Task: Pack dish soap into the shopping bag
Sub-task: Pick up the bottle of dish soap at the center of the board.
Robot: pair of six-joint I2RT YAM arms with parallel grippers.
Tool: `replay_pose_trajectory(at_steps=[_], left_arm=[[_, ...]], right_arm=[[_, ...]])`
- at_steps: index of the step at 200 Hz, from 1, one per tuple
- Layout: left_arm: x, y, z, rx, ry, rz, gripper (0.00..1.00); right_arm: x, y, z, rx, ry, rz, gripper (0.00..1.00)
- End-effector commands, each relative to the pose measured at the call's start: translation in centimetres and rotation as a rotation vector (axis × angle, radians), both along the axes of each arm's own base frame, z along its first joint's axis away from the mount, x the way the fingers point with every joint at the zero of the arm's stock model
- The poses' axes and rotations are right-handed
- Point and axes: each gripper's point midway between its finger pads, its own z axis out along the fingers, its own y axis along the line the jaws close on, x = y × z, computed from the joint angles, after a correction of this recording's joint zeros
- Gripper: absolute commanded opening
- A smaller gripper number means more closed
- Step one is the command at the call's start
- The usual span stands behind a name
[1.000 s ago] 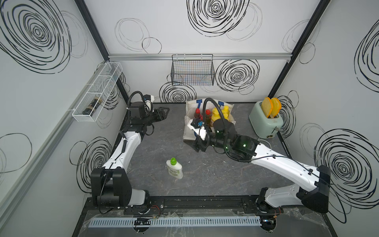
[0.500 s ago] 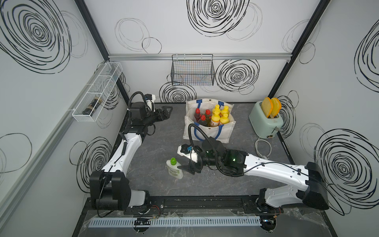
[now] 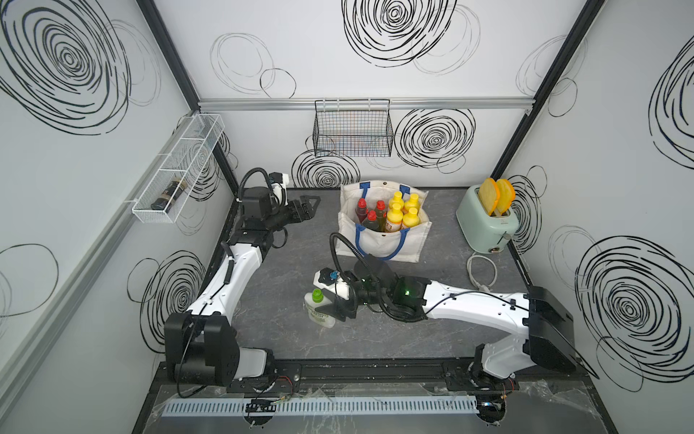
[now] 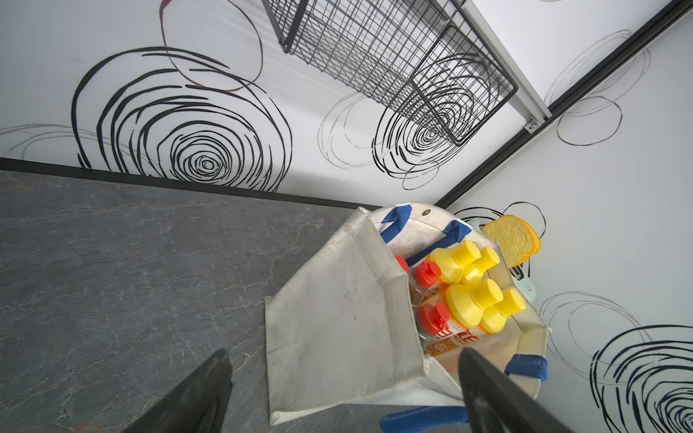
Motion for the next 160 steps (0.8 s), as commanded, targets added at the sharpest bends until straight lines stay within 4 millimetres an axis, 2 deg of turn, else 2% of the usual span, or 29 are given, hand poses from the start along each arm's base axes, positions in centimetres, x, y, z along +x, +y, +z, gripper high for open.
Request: replay_pose_trajectory(at_steps=[1,63,92,160], left_arm=[[-0.4,-0.4,1.8,-0.005,-0.068,-0.018,0.96],[-0.5,-0.5,2.0,-0.008,-0.073,-0.025,0.96],[-0.6,-0.7,1.9,-0.01,-0.071,-0.031,0.96],[-0.6,-0.7,2.0,-0.01,-0.073,-0.034,0.96]], right_arm=[[0.2,0.7,1.1,0.044,-0.024,-0.001,0.71],[0.9,1.1,0.6,0.035,-0.021,-0.022,0.65],[0.9,1.4,0.1,0.018,-0.011,-0.017,0.58],[1.2,1.7,0.6,0.043,-0.019,-0.017,0.53]])
